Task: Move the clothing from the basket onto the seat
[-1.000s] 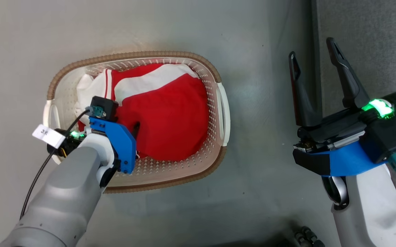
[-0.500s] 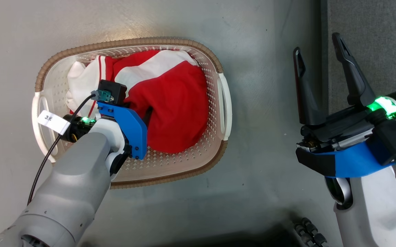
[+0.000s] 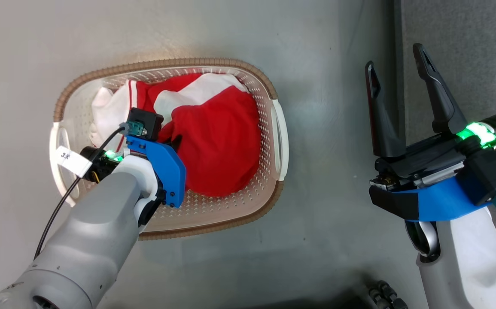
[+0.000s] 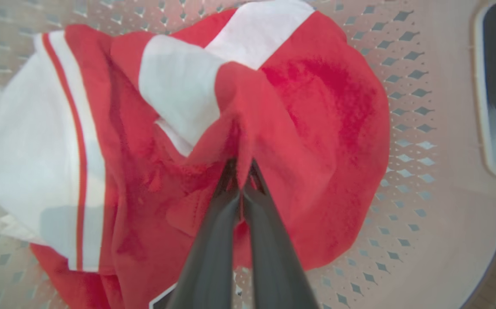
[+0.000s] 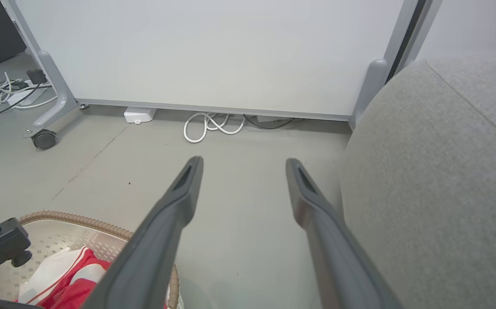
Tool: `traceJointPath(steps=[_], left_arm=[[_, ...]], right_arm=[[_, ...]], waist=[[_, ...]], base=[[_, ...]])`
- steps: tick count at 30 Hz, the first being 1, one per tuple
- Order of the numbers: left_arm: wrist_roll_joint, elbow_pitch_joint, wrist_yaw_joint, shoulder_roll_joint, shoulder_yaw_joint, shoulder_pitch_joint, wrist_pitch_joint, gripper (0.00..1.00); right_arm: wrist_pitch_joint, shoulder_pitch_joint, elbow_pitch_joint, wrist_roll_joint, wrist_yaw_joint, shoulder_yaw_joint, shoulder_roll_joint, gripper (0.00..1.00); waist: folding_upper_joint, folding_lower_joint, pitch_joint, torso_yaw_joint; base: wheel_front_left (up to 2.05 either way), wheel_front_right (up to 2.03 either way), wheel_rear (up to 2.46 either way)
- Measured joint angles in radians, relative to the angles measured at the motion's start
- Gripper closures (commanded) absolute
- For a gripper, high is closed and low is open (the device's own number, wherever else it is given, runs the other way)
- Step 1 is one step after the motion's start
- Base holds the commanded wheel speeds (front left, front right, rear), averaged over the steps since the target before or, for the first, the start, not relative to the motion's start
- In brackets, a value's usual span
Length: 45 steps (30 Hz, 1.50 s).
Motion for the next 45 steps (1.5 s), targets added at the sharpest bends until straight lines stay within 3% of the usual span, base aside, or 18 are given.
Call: traceJointPath(steps=[10,22,36,45], left_arm=[[-0.085,-0.054,0.0,-0.001,-0.058,0.067,-0.144,1.0],[-0.137,-0.114,0.0,0.028,-0.076,0.193,-0.253,1.0],[0.124,-0.345,0.0,0.08,0.234,0.317,-0.255,1.0],[0.244,-0.471,0.006,0.082,0.329,0.344,-0.255,1.0]], right_arm=[[0.0,0.02,0.034,0.015,0.0,-0.009,-0.001,0.0],[0.0,0.123,0.103,0.026,0.0,0.008,-0.012,0.0],[0.0,0.26,0.16,0.048,0.0,0.034,-0.009,0.0],[0.0,0.317,0.176,0.06,0.0,0.047,-0.004,0.0]], waist=[[0.0,-0.0001,-0.121,0.022],[0.0,-0.0002,-0.374,0.057],[0.0,-0.0004,-0.677,0.093],[0.0001,-0.0003,-0.807,0.106]], base=[[0.0,0.0,0.0],[0.0,0.0,0.0],[0.0,0.0,0.0],[0.0,0.0,0.0]])
